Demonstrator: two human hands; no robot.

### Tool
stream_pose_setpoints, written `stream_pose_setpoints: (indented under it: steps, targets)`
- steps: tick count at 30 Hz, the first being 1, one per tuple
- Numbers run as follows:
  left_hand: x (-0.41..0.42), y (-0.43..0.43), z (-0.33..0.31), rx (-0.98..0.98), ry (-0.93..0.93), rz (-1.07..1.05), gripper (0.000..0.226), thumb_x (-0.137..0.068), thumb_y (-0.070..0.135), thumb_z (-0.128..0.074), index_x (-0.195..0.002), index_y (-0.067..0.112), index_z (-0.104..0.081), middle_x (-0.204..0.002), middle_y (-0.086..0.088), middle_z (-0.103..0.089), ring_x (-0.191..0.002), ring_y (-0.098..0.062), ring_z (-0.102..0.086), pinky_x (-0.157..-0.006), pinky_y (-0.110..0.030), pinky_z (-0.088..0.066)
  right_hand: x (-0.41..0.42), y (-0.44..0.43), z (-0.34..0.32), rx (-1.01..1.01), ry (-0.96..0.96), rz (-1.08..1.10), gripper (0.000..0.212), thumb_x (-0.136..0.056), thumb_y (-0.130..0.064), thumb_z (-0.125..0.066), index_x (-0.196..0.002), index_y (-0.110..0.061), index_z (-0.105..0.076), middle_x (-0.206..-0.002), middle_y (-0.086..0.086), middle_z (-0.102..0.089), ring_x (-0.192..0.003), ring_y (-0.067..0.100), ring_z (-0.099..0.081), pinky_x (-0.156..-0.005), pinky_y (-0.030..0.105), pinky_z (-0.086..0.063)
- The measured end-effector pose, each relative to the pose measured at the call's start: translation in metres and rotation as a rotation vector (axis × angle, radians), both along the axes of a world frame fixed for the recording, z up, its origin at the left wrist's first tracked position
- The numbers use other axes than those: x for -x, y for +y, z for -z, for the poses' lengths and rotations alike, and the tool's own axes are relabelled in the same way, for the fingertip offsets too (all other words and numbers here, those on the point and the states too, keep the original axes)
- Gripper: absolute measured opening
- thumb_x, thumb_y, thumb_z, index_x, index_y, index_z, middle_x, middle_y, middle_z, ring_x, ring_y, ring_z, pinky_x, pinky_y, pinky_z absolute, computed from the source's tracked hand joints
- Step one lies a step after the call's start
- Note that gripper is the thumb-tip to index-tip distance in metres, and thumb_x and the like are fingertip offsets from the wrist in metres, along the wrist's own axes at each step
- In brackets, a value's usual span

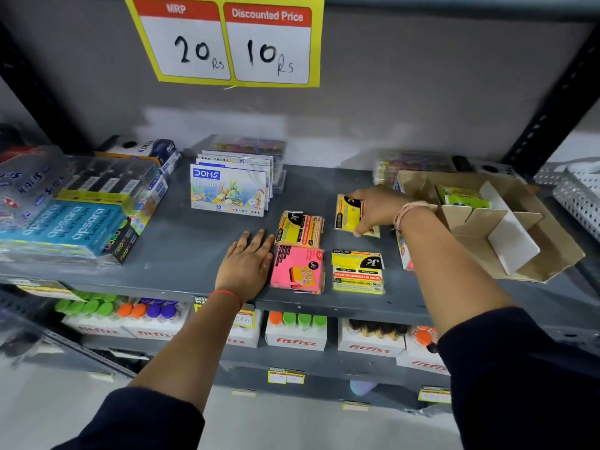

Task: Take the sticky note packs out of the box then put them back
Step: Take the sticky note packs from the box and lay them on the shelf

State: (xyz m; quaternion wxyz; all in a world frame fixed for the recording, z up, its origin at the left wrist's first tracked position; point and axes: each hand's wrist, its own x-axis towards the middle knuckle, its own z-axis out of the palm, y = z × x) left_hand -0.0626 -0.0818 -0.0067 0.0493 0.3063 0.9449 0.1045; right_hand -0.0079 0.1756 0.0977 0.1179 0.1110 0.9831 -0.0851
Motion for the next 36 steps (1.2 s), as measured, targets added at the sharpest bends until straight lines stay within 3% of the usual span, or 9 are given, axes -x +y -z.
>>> stream_pose_setpoints:
  steps: [3,7,16,21,28,36]
  targets:
    - [-0.001,0.0,-0.001,0.006,-0.004,-0.004,0.048,-0.099,0.029,-0.023,-0.145,0.027,-0.014,-0.158,0.005,-0.012,-0.146,-0.02,-0.004,-0.119,-0.037,-0.008,-0.019,-0.016,-0.012,0.118,-0.045,-0.032,0.08,-0.063,-0.023,-0.083,-0.133,-0.014,-0.046,-0.135,0.008,-0.055,-0.118,0.028,-0.053,-0.098,0.035,-0.044]
    - [-0.002,0.0,-0.002,0.016,-0.007,0.005,0.048,-0.098,0.027,-0.023,-0.145,0.027,-0.014,-0.158,0.004,-0.012,-0.146,-0.022,-0.004,-0.119,-0.038,-0.008,-0.047,-0.038,0.006,0.061,-0.168,-0.066,0.089,-0.065,-0.026,-0.081,-0.14,-0.014,-0.036,-0.145,0.006,-0.044,-0.129,0.025,-0.045,-0.103,0.032,-0.04]
    - [-0.001,0.007,-0.007,0.07,0.01,0.02,0.049,-0.098,0.023,-0.023,-0.146,0.02,-0.015,-0.158,0.004,-0.011,-0.146,-0.021,0.0,-0.12,-0.039,-0.004,-0.068,-0.04,0.028,0.164,-0.159,-0.034,0.103,-0.063,-0.022,-0.083,-0.146,-0.016,-0.023,-0.152,0.008,-0.03,-0.137,0.025,-0.033,-0.109,0.031,-0.031]
    - [-0.001,0.009,-0.006,0.05,0.002,0.017,0.048,-0.098,0.022,-0.022,-0.146,0.018,-0.016,-0.158,0.004,-0.011,-0.146,-0.02,0.002,-0.12,-0.037,-0.003,-0.072,-0.039,0.032,0.187,-0.086,-0.017,0.099,-0.061,-0.018,-0.084,-0.143,-0.019,-0.028,-0.143,0.009,-0.04,-0.131,0.026,-0.037,-0.107,0.033,-0.034]
    - [-0.009,0.019,-0.006,0.0,-0.022,0.024,0.048,-0.098,0.025,-0.022,-0.146,0.02,-0.016,-0.158,0.005,-0.012,-0.146,-0.021,0.003,-0.12,-0.037,-0.002,-0.077,-0.04,0.034,0.23,0.026,-0.005,0.085,-0.058,-0.017,-0.084,-0.134,-0.02,-0.044,-0.119,0.01,-0.054,-0.112,0.026,-0.05,-0.092,0.027,-0.039]
    - [-0.021,0.011,-0.007,-0.084,-0.036,-0.041,0.047,-0.099,0.022,-0.024,-0.145,0.013,-0.02,-0.157,-0.003,-0.017,-0.146,-0.023,-0.004,-0.12,-0.037,-0.008,-0.086,-0.045,0.027,0.141,0.154,0.033,0.083,-0.058,-0.023,-0.081,-0.132,-0.016,-0.044,-0.122,0.012,-0.056,-0.114,0.028,-0.05,-0.098,0.035,-0.045]
